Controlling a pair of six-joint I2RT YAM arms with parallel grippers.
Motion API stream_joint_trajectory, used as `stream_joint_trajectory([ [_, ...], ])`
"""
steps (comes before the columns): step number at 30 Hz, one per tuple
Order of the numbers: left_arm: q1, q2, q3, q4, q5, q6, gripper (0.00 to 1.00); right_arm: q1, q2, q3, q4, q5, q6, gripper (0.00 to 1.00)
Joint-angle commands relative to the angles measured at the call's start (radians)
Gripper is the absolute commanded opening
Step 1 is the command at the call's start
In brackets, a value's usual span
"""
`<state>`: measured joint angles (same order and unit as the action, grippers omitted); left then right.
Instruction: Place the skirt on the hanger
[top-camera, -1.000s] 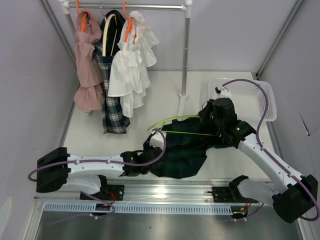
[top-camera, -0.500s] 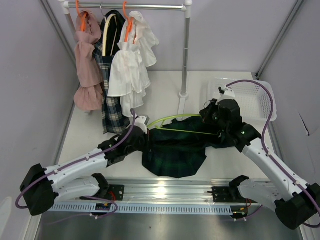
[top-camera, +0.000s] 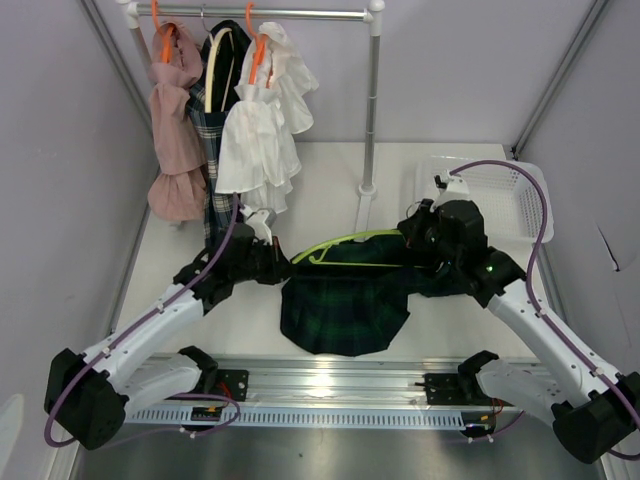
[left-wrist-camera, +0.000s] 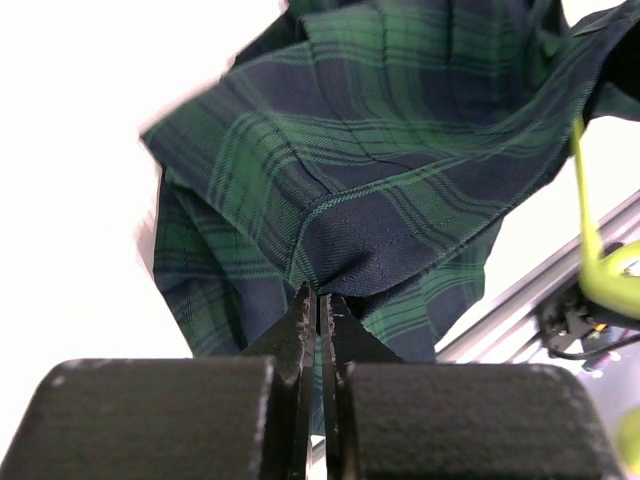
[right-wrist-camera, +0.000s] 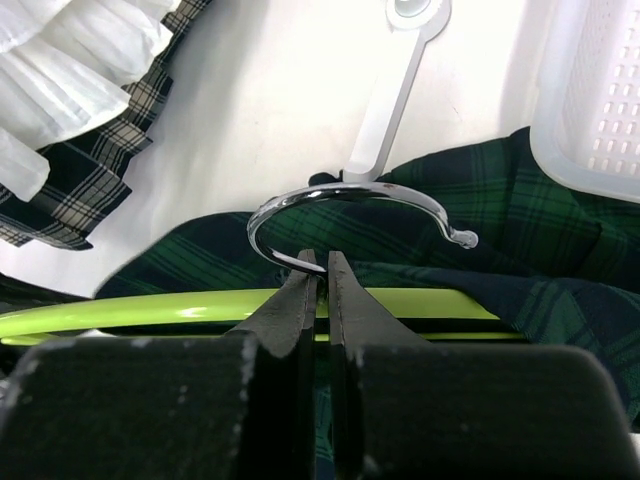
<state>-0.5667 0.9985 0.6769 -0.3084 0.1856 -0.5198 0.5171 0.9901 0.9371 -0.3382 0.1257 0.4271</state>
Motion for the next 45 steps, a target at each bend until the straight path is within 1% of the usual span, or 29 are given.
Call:
stream_joint_trajectory([
  [1,0.056,-0.017,0.082,-0.064,0.066,0.053,0.00,0.000,-0.021,0.003,0.011,0.057,-0.112,0.00],
  [6,0.085,-0.009,0.134,-0.093,0.090,0.066,0.00,0.029,-0.015,0.002,0.004,0.087,-0.131,0.00],
  [12,0.085,-0.023,0.179,-0.130,0.115,0.078,0.00,0.109,0.027,0.023,-0.001,0.232,-0.163,0.00],
  [17,0.085,-0.029,0.205,-0.172,0.124,0.105,0.00,0.120,0.054,0.034,0.019,0.291,-0.163,0.00],
  [25,0.085,-0.073,0.184,-0.219,0.124,0.130,0.00,0.109,0.087,0.077,0.036,0.321,-0.178,0.00],
  [33,0.085,-0.092,0.205,-0.261,0.111,0.149,0.00,0.084,0.088,0.060,0.062,0.328,-0.195,0.00],
  [45,0.093,-0.037,0.265,-0.304,0.081,0.156,0.00,0.087,0.018,-0.055,0.119,0.339,-0.211,0.00],
])
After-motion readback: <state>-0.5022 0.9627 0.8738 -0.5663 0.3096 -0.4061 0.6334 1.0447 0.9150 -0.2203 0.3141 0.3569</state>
